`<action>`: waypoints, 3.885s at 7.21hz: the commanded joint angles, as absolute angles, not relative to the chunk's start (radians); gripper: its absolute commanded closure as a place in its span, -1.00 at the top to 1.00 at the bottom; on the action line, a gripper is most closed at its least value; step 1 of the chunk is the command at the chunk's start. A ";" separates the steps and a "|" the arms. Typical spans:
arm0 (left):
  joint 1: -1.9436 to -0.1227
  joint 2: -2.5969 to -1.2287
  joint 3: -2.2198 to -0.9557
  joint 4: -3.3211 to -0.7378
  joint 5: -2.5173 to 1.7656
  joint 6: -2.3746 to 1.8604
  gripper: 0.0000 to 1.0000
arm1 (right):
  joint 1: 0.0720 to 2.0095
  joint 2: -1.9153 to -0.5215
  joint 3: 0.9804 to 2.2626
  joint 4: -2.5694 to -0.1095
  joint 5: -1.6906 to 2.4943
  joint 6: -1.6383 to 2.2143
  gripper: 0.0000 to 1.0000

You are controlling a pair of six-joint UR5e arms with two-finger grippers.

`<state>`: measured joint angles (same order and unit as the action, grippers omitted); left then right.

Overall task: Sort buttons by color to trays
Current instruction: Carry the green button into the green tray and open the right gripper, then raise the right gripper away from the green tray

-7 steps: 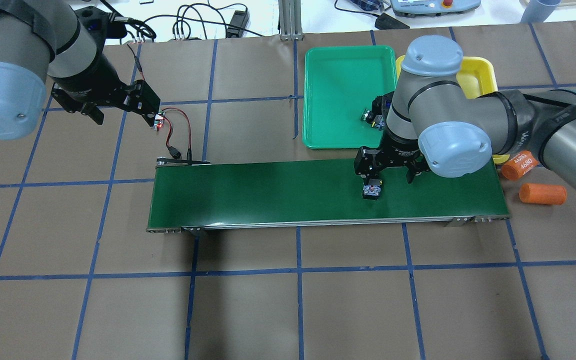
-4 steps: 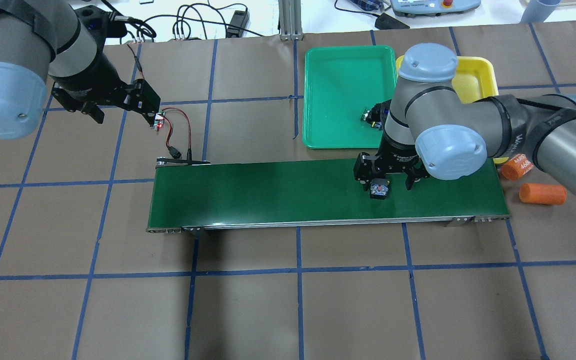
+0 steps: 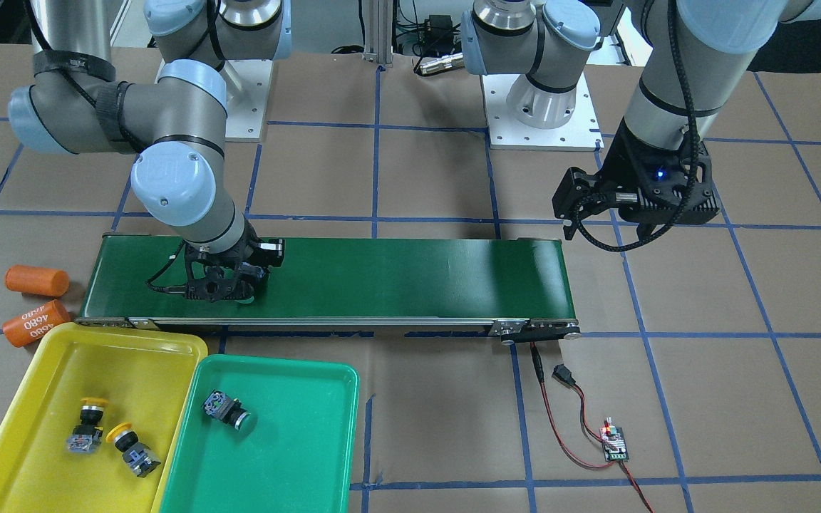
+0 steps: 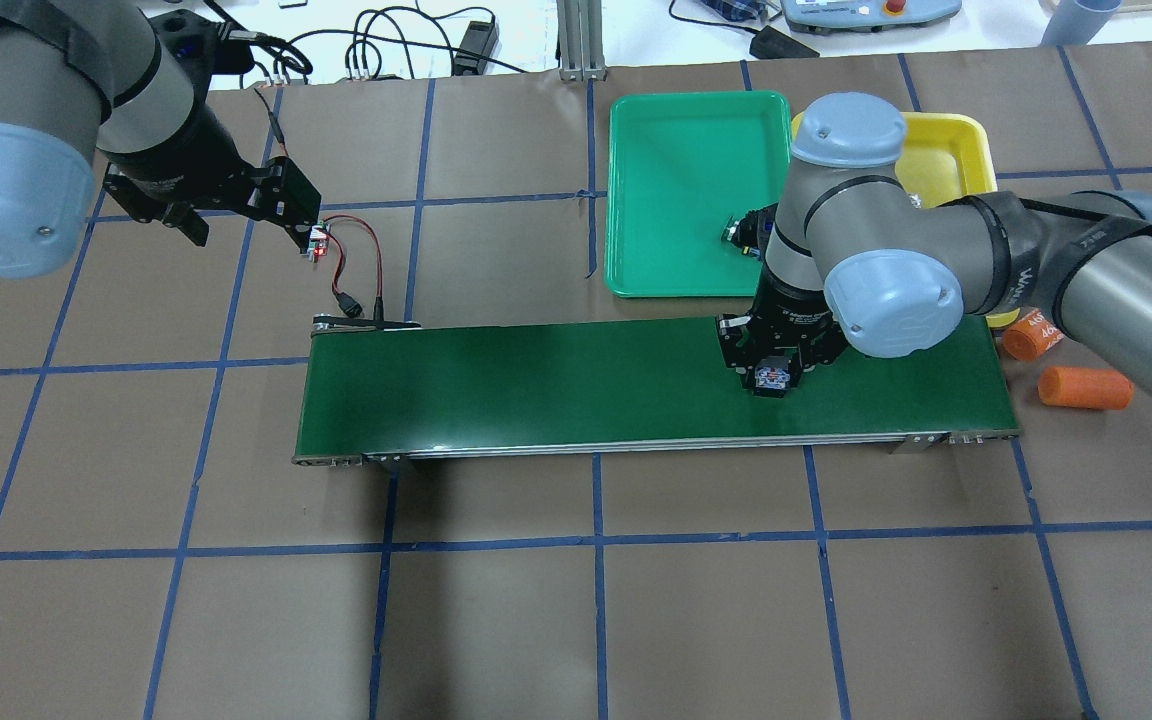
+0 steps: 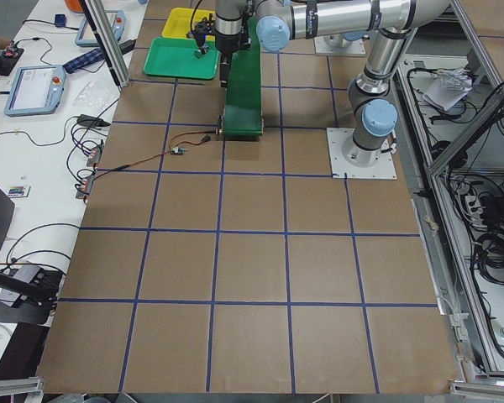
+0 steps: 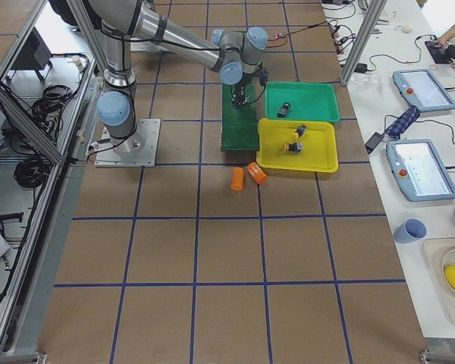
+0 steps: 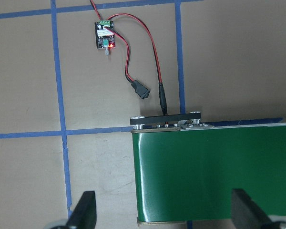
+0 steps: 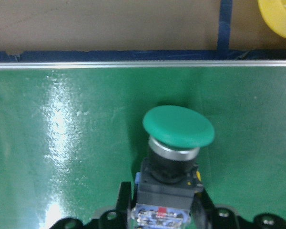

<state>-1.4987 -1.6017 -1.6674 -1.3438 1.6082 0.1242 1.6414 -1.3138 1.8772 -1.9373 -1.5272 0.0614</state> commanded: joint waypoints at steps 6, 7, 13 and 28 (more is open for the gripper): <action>-1.497 -1.598 -1.667 -1.345 1.611 0.124 1.00 | 1.618 -1.117 1.463 -1.914 -1.663 0.018 -0.49; -1.499 -1.601 -1.669 -1.345 1.611 0.124 1.00 | 1.618 -1.092 1.409 -1.917 -1.661 0.018 -0.48; -1.499 -1.614 -1.671 -1.344 1.609 0.124 1.00 | 1.618 -1.066 1.359 -1.945 -1.660 0.018 1.00; -1.522 -1.461 -1.686 -1.474 1.518 0.101 1.00 | 1.600 -1.428 1.424 -1.555 -1.562 -0.018 1.00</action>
<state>-1.5209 -1.4898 -1.6847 -1.4441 1.6037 0.1071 1.6004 -1.4281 1.4221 -1.5552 -1.5620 -0.0191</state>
